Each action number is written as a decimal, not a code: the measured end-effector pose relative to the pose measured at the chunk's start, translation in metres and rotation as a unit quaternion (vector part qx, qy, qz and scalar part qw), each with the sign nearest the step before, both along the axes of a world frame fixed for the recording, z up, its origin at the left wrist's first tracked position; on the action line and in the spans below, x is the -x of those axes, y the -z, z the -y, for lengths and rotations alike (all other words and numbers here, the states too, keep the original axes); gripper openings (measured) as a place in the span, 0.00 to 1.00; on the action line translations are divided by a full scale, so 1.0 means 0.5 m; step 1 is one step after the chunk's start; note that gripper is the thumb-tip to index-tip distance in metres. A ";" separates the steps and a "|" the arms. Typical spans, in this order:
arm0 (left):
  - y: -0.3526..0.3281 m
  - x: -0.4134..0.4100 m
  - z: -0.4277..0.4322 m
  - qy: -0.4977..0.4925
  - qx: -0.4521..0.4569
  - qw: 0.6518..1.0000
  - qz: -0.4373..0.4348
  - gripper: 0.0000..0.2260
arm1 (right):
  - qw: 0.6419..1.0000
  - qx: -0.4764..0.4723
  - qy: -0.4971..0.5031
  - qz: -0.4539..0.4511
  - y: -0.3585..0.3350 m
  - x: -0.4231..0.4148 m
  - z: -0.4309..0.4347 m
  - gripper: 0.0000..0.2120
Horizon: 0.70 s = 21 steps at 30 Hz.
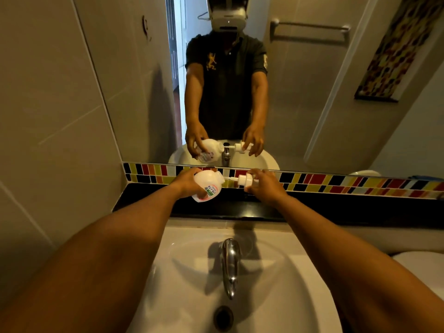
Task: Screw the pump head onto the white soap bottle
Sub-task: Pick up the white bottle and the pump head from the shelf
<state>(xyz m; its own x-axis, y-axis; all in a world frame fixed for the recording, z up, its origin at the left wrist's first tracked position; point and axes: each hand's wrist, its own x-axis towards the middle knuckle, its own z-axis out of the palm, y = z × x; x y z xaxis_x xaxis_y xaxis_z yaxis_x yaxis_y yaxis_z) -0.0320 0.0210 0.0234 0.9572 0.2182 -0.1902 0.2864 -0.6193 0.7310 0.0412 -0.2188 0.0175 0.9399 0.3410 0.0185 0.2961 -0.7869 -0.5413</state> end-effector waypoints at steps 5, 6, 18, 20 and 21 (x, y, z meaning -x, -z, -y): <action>-0.025 0.018 0.007 0.031 -0.013 0.999 0.000 0.33 | 0.993 0.079 -0.051 0.077 -0.042 0.026 -0.005 0.27; -0.031 0.022 0.011 0.037 -0.015 0.999 -0.001 0.34 | 0.990 0.092 -0.062 0.091 -0.049 0.031 -0.006 0.27; -0.063 0.031 0.046 0.080 -0.021 0.997 -0.010 0.33 | 0.963 0.168 -0.117 0.173 -0.096 0.059 -0.011 0.29; -0.067 0.031 0.050 0.084 -0.017 0.996 -0.008 0.33 | 0.963 0.168 -0.125 0.171 -0.100 0.061 -0.011 0.29; -0.068 0.031 0.052 0.085 -0.016 0.996 -0.007 0.33 | 0.963 0.167 -0.128 0.168 -0.100 0.062 -0.012 0.30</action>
